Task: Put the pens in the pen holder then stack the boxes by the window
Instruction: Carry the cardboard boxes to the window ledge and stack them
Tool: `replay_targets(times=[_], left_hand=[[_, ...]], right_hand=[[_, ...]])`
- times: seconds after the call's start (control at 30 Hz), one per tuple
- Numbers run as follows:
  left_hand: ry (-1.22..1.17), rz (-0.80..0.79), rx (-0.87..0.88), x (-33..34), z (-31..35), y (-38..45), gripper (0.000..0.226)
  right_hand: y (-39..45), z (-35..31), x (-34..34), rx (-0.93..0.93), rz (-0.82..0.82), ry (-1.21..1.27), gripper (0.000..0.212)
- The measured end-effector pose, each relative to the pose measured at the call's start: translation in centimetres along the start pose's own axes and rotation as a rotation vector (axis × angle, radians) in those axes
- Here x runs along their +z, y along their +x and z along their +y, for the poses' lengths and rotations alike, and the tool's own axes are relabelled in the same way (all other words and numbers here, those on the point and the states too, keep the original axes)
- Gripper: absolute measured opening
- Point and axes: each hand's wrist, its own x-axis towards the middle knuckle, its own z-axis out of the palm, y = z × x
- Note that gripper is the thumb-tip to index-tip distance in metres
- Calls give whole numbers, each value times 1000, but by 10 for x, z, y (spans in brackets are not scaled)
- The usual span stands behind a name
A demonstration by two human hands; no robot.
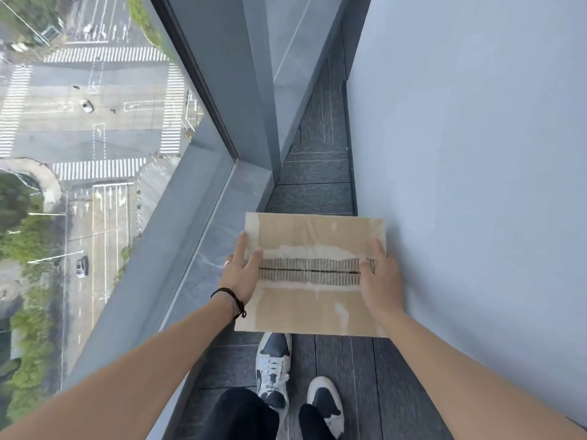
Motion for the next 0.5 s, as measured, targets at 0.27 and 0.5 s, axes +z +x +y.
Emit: replay_targets(times=[0.27, 0.5], left_hand=[[83, 131, 12, 25, -14, 16, 67], [165, 113, -52, 22, 0, 9, 78]], right_hand=[[4, 12, 21, -11, 45, -80, 62], [2, -2, 12, 10, 31, -159, 66]])
